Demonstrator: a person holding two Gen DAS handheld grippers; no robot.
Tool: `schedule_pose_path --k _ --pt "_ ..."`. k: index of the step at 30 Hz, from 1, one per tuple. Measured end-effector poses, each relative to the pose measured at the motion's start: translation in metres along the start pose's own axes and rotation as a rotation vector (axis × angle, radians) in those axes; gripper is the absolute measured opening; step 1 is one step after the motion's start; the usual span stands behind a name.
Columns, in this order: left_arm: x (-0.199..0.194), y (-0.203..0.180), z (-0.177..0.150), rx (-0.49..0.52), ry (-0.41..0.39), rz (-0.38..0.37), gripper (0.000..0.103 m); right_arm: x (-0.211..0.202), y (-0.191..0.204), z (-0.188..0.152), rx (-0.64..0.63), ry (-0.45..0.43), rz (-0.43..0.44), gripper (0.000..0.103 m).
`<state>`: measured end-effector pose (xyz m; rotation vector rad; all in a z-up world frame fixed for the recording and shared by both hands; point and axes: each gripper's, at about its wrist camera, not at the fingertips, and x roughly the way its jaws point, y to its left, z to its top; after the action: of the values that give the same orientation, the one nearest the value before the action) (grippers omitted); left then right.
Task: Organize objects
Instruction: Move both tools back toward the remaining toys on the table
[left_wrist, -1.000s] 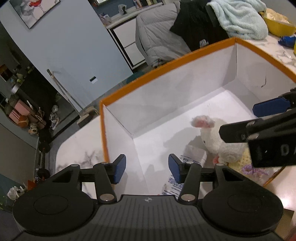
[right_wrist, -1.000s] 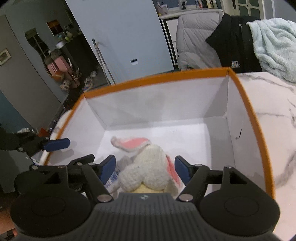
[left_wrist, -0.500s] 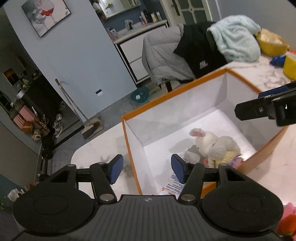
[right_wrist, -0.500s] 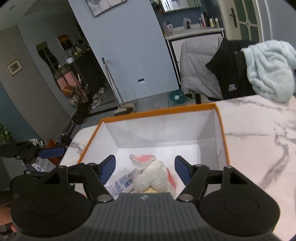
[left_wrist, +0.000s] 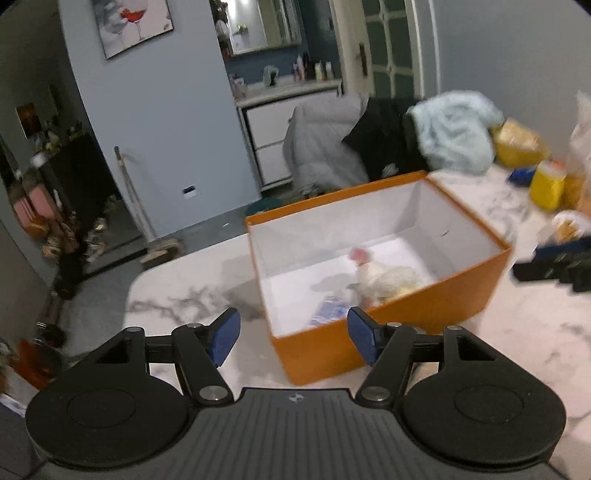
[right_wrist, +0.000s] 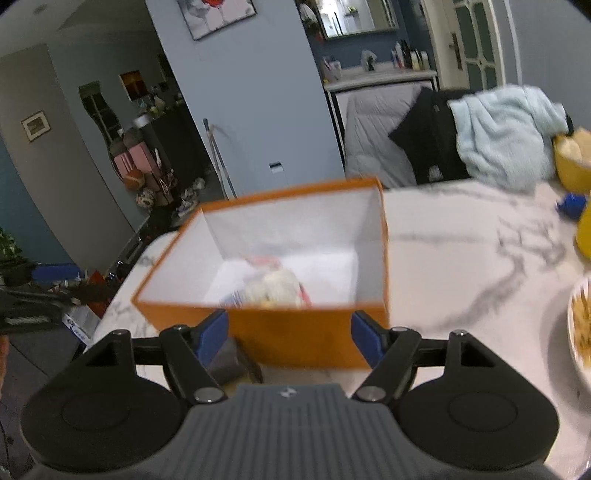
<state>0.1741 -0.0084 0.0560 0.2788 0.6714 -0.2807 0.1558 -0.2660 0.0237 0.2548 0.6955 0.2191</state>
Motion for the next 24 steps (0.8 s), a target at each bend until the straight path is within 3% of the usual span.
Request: schedule_pose_path --k 3,13,16,19,24 --pt "-0.017 -0.003 -0.020 -0.028 -0.052 -0.042 0.083 0.000 -0.006 -0.019 0.023 0.026 -0.005 0.078" --pt "-0.051 -0.002 -0.096 -0.207 -0.161 -0.163 0.086 -0.001 0.008 -0.066 -0.087 0.095 0.053 0.081" --pt "-0.048 0.005 -0.117 -0.279 -0.109 -0.238 0.087 -0.004 0.017 -0.076 -0.113 0.088 0.069 0.089" --pt "-0.046 0.007 -0.136 -0.292 -0.058 -0.240 0.087 -0.004 0.026 -0.083 -0.158 0.094 0.054 0.089" --pt "-0.044 0.011 -0.163 -0.176 0.005 -0.191 0.087 0.001 0.034 -0.087 -0.201 0.124 0.056 0.095"
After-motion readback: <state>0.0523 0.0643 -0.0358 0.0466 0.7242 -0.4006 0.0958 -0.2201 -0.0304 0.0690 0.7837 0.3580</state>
